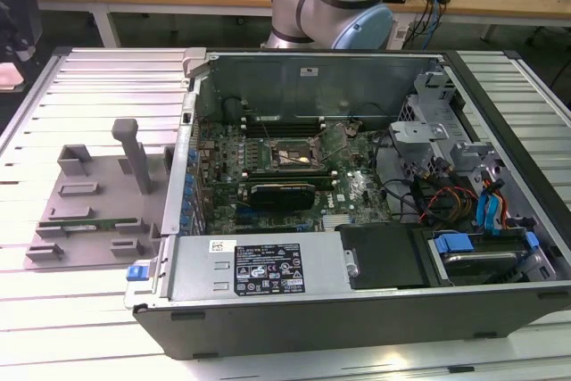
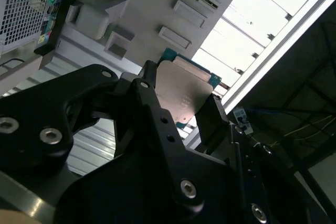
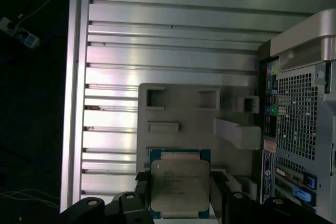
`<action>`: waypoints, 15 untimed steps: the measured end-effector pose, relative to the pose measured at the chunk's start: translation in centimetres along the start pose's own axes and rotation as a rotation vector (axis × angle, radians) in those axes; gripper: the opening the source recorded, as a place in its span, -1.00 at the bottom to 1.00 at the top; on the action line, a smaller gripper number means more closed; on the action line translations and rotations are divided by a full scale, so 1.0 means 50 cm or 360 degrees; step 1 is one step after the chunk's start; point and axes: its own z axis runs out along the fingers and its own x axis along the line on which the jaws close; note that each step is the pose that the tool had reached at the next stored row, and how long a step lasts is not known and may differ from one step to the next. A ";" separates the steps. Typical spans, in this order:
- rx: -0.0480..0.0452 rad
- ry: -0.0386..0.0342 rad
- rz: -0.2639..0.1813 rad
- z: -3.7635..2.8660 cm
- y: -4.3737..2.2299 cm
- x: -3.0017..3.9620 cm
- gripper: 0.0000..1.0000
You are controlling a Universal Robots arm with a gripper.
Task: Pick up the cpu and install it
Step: 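Pick up the cpu and move it towards the insertion slot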
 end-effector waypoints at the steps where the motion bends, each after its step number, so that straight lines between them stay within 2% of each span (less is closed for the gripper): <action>1: 0.0000 0.0000 0.0000 0.001 0.000 -0.007 0.09; 4: 0.0000 0.0000 0.0000 0.005 -0.001 -0.024 0.09; 8: 0.0000 0.0000 0.0000 0.012 -0.002 -0.037 0.09; 13: 0.0000 0.0000 0.0000 0.045 -0.003 -0.056 0.09; 15: 0.0001 0.0000 0.0000 0.053 -0.003 -0.060 0.09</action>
